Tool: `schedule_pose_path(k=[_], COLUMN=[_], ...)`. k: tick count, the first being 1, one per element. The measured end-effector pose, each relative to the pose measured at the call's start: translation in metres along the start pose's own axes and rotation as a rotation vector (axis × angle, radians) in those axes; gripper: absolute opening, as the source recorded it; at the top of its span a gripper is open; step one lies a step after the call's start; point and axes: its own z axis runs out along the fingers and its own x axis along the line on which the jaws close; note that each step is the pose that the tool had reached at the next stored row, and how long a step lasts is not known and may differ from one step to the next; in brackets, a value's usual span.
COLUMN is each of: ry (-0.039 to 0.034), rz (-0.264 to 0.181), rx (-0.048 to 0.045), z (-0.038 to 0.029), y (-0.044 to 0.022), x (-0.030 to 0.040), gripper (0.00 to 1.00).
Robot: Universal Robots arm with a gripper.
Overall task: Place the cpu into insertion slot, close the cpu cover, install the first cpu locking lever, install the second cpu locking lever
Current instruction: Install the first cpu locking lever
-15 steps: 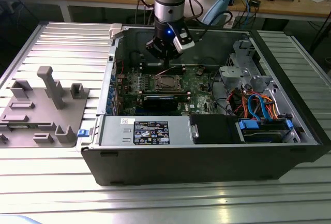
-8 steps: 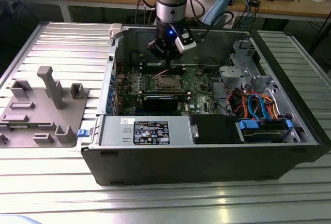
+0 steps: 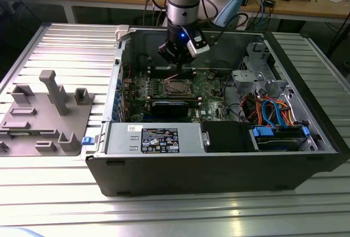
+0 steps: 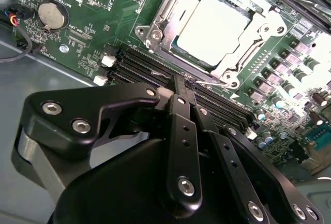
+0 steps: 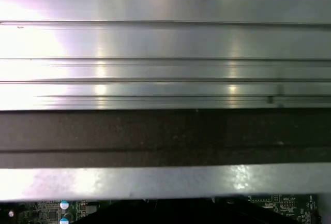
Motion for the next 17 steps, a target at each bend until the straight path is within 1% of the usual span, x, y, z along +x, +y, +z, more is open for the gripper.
schedule_pose_path(k=[10,17], ry=[0.0,0.0], rz=[0.0,0.0], rx=[0.0,0.0], z=[0.006,0.0101], y=[-0.0003,-0.0005], x=[-0.0043,-0.0052], gripper=[0.11,0.11])
